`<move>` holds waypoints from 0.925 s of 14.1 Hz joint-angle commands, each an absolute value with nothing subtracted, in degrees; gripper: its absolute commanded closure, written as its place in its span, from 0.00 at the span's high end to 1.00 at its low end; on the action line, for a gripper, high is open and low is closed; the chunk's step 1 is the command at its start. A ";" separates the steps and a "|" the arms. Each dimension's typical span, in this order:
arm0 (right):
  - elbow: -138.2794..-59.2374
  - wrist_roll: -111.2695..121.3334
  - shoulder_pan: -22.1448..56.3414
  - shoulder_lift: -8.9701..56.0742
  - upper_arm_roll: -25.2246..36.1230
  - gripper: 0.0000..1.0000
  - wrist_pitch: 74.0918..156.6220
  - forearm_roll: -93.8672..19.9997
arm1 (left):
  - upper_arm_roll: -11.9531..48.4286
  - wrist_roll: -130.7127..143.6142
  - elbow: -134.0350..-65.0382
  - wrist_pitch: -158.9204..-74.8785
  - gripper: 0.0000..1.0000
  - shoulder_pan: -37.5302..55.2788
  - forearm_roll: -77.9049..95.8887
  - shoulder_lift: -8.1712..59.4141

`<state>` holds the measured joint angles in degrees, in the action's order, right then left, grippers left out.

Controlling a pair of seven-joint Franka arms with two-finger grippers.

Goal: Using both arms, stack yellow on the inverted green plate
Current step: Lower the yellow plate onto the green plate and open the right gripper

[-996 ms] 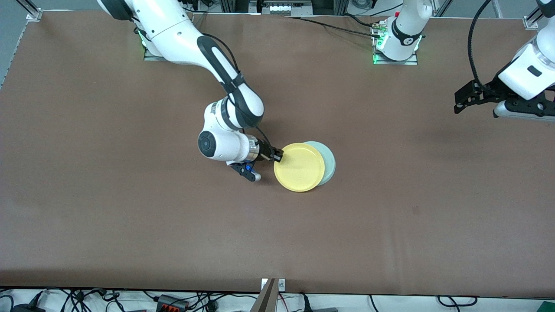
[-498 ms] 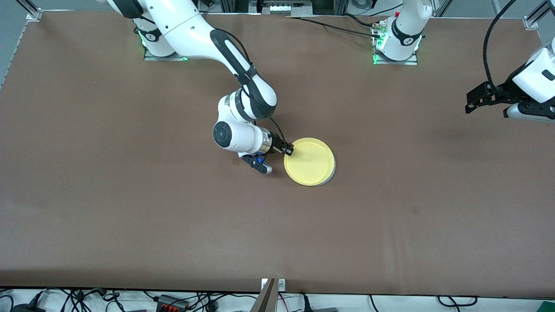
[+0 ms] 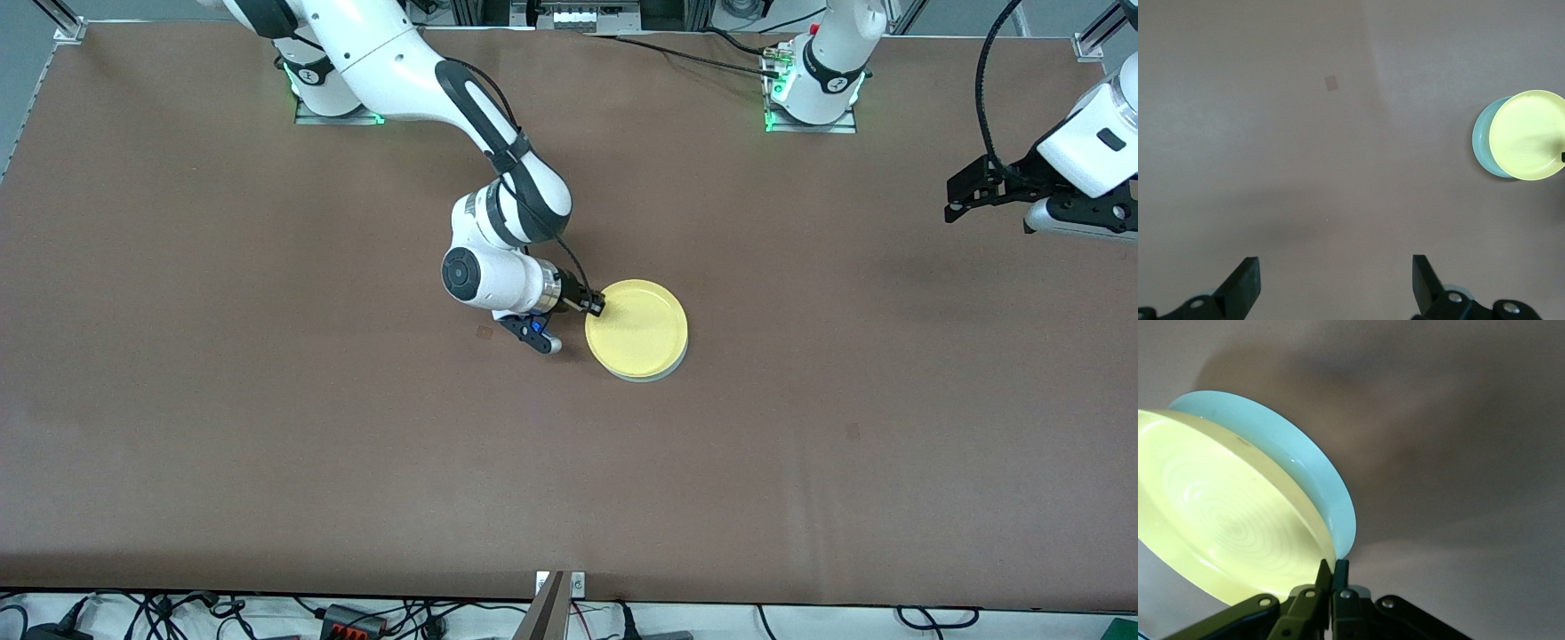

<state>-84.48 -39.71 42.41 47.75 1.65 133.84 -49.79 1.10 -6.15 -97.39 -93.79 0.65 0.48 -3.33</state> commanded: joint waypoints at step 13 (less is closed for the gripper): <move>-79.89 -42.54 37.55 39.74 4.48 1.00 120.37 -42.91 | 1.58 -7.03 -95.80 -93.52 1.00 0.62 1.41 -2.72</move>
<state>-78.95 -42.34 40.77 43.88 4.30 127.39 -46.36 1.63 -6.15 -97.12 -93.81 0.67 0.48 -3.25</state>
